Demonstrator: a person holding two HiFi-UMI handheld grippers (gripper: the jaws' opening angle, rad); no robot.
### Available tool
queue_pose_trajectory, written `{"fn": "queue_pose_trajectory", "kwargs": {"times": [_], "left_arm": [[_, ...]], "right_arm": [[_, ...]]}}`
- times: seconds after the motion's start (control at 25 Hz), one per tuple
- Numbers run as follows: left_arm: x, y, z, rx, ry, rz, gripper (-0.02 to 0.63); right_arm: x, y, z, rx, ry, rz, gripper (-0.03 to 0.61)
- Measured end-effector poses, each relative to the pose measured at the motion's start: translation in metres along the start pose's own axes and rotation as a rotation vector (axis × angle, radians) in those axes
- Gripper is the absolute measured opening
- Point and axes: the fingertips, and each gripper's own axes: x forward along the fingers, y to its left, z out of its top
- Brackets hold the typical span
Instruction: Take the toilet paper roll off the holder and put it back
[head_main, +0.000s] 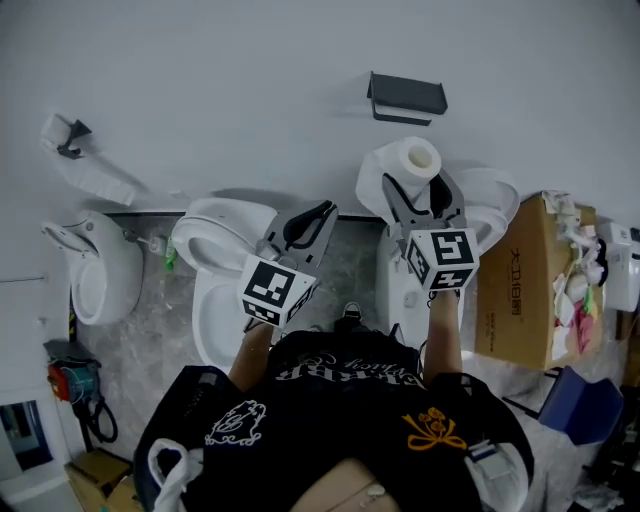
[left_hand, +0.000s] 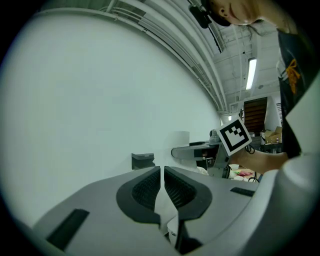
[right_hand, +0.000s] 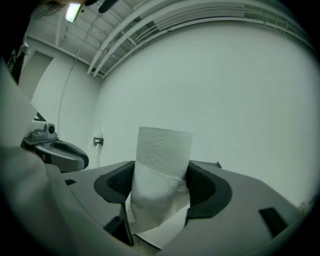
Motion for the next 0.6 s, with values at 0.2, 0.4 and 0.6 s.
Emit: {"fn": "queue_pose_trajectory", "kwargs": {"times": [0.2,0.4,0.6], "left_arm": [[0.021,0.011,0.004,0.0,-0.001,0.028,0.037],[0.039,0.017,0.004,-0.004,0.008,0.053,0.037],[0.054,0.019,0.002,-0.002,0.028,0.066,0.037]], "right_arm": [[0.036,-0.036,0.026,-0.051,-0.043,-0.002,0.324],[0.069,-0.073,0.044,-0.094,-0.06,-0.014,0.324],[0.098,-0.103,0.06,-0.12,-0.083,-0.021,0.324]]}}
